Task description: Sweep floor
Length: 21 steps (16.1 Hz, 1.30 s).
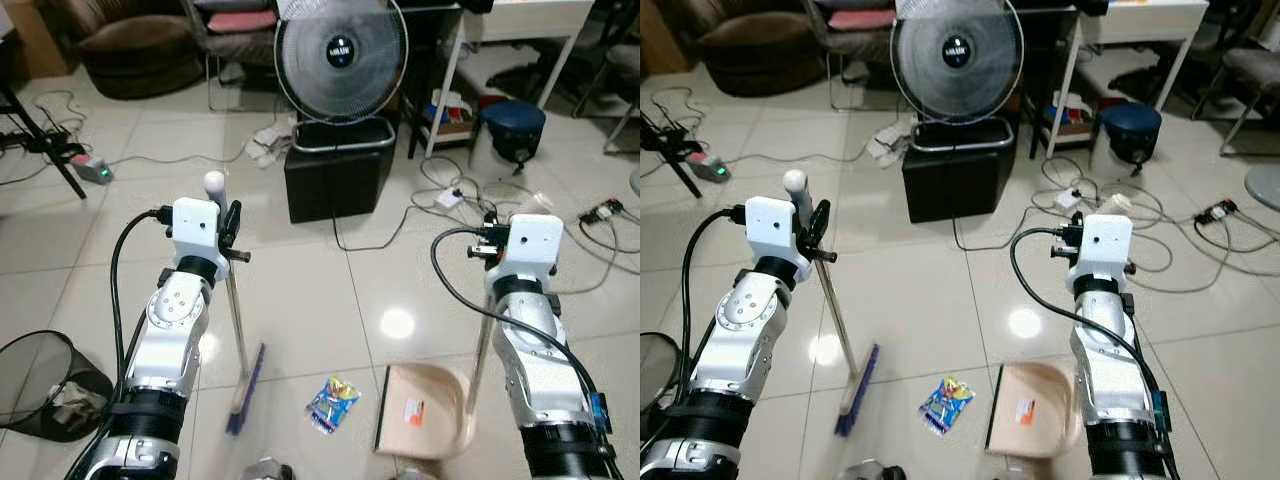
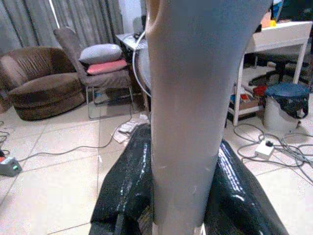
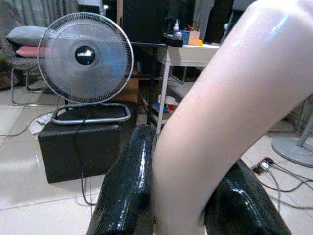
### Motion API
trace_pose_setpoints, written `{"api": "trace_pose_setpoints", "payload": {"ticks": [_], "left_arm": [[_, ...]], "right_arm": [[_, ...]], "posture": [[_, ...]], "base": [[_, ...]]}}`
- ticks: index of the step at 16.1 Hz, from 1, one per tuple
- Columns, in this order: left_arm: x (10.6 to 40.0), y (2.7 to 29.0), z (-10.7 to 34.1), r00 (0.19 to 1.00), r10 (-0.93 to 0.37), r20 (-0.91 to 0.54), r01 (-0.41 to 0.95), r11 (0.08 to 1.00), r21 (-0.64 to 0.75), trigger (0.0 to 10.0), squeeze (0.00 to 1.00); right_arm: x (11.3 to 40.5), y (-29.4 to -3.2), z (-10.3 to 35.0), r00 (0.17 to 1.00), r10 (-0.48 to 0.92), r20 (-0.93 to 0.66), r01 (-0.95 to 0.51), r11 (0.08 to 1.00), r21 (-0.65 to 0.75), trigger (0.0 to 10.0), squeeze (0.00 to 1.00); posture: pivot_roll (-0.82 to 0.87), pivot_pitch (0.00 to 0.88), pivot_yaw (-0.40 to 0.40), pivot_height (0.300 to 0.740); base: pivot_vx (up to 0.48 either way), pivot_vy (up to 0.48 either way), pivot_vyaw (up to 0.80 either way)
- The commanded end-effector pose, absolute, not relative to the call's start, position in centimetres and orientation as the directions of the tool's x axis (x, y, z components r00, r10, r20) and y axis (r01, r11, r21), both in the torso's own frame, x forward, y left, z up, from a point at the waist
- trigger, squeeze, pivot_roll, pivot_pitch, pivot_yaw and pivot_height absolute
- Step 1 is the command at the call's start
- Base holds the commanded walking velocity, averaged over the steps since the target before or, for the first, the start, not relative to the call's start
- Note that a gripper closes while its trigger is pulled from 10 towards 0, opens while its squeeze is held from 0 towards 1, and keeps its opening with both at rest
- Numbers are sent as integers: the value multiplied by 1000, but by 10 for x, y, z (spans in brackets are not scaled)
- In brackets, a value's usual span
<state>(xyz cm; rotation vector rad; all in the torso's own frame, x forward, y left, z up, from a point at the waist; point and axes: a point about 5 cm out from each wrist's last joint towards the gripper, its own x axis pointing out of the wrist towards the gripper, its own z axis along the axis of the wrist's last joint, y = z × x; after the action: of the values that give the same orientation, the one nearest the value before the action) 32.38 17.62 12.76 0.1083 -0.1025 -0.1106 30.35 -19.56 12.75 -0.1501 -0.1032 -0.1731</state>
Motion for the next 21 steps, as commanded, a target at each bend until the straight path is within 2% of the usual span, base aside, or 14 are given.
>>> {"api": "trace_pose_setpoints", "payload": {"ticks": [1,6,8,10,12,16,18,21], "left_arm": [[328,177,136,987,-96,131,83,991,101,10000,0],[327,176,126,986,-65,153,47,992,116,10000,0],[324,168,123,980,-58,193,41,995,92,10000,0],[323,159,120,974,-69,217,58,997,56,10000,0],[318,143,116,963,-102,251,110,994,-17,10000,0],[314,130,115,956,-125,267,154,984,-89,10000,0],[313,125,111,960,-118,253,153,980,-124,10000,0],[316,123,117,960,-87,265,144,968,-206,10000,0]], "right_arm": [[311,-194,135,975,-131,182,164,969,-183,10000,0],[323,-185,120,982,-72,177,125,942,-310,10000,0],[328,-178,125,965,-80,251,161,932,-323,10000,0],[331,-170,130,946,-76,315,182,930,-320,10000,0],[330,-144,132,921,-31,389,162,937,-311,10000,0],[322,-112,120,922,53,384,60,960,-275,10000,0],[314,-94,104,932,131,337,-17,947,-321,10000,0],[312,-89,102,933,139,333,-35,953,-302,10000,0]], "posture": [[-57,145,74,740],[-42,276,92,740],[-32,327,80,740],[-30,342,78,740],[-25,382,80,740],[-17,401,81,740],[-15,407,81,740],[-20,402,78,740]], "base": [[0,0,0],[0,0,0],[0,0,0],[0,0,0],[0,0,0],[0,0,0],[0,0,0],[0,0,0]]}}
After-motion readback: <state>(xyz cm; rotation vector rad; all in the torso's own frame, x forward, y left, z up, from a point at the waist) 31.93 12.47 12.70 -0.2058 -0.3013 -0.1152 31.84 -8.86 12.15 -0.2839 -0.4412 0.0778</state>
